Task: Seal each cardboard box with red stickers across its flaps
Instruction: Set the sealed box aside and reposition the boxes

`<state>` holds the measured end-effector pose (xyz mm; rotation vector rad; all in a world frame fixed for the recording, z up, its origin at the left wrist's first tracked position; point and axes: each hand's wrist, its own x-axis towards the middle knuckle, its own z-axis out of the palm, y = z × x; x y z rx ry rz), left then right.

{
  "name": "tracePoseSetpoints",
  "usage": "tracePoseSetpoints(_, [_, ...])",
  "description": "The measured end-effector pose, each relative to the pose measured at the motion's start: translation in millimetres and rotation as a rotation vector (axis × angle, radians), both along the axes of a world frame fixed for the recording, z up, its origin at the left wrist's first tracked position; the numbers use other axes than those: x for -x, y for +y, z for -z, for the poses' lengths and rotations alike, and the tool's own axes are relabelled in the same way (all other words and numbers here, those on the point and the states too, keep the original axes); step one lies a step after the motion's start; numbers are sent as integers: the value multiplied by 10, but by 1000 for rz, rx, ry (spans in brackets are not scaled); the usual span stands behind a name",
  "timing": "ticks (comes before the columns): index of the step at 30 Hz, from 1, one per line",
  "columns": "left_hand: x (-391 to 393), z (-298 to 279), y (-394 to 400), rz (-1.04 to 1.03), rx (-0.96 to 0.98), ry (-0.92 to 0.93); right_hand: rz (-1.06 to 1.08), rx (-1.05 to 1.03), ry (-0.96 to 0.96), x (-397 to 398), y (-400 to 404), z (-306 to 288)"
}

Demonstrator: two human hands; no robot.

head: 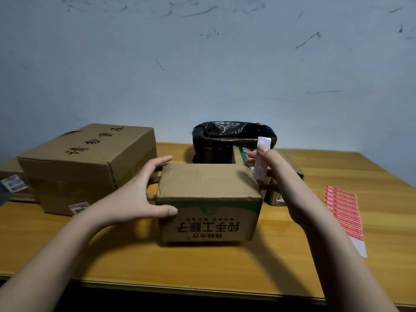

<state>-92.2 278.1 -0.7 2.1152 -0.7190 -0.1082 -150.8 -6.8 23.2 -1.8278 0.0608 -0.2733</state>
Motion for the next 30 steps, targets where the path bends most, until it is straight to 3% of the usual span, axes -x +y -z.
tracePoseSetpoints(16, [-136,83,-219,80,43,97,39,149,16,60,-110,2])
tracePoseSetpoints(30, [-132,77,-201,95,12,158,75,199,-98,25,-48,-18])
